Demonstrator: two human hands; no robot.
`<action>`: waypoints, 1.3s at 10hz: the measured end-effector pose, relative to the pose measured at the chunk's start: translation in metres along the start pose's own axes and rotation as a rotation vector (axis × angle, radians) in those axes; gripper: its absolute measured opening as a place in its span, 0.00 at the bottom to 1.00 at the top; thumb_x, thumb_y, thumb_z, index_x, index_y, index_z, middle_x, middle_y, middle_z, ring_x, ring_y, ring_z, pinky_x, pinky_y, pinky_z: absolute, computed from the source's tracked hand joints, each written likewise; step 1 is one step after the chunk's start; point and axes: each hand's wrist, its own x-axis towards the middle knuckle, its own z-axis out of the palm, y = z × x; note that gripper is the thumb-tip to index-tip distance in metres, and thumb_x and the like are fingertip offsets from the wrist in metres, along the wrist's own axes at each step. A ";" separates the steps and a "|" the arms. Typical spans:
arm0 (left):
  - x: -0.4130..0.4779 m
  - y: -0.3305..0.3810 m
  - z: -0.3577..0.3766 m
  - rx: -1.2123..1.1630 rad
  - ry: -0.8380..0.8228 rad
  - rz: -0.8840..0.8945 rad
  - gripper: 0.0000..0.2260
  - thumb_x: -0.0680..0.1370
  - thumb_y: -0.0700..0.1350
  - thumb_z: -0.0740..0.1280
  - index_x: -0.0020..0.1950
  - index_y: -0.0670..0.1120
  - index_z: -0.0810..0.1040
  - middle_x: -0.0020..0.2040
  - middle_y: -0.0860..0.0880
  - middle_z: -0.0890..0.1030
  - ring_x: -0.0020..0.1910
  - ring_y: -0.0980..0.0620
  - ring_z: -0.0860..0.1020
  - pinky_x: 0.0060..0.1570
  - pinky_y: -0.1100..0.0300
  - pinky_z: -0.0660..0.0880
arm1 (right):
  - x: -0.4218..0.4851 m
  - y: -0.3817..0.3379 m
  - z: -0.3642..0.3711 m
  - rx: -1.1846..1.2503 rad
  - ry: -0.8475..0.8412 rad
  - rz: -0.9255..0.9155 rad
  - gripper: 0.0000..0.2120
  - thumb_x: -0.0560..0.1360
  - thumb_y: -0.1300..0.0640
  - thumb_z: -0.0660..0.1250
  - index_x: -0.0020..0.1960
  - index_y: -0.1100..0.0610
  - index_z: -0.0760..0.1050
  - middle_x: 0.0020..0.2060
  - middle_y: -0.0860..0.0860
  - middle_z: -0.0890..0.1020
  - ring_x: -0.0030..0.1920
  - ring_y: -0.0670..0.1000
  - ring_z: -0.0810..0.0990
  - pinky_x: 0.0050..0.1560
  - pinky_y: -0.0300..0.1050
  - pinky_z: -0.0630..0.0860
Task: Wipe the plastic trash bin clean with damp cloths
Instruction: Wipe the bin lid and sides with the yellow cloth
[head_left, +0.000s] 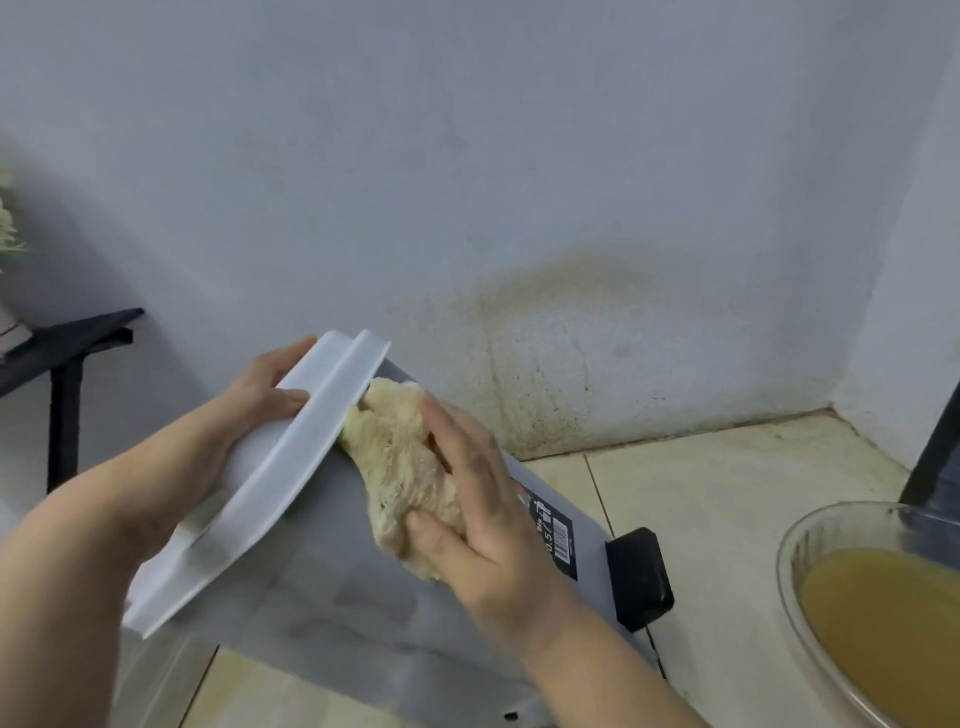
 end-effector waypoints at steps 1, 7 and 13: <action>-0.002 0.013 0.004 0.012 0.053 -0.006 0.30 0.58 0.37 0.56 0.24 0.77 0.70 0.24 0.74 0.73 0.30 0.79 0.71 0.36 0.85 0.63 | 0.013 -0.010 0.001 0.005 0.002 0.094 0.21 0.78 0.54 0.56 0.71 0.48 0.65 0.72 0.40 0.63 0.72 0.34 0.55 0.73 0.36 0.54; 0.001 -0.003 -0.006 0.009 0.038 -0.039 0.26 0.51 0.41 0.64 0.48 0.46 0.78 0.25 0.69 0.76 0.29 0.78 0.72 0.34 0.85 0.64 | 0.021 0.007 0.020 -0.392 -0.069 0.353 0.23 0.80 0.42 0.42 0.75 0.38 0.42 0.75 0.35 0.41 0.73 0.36 0.35 0.67 0.32 0.29; 0.007 0.002 0.000 -0.034 -0.020 -0.088 0.36 0.46 0.45 0.65 0.56 0.48 0.68 0.26 0.72 0.76 0.32 0.74 0.75 0.39 0.80 0.66 | 0.032 -0.007 0.020 -0.227 -0.006 0.319 0.25 0.79 0.37 0.43 0.75 0.39 0.51 0.76 0.37 0.49 0.74 0.38 0.42 0.72 0.39 0.35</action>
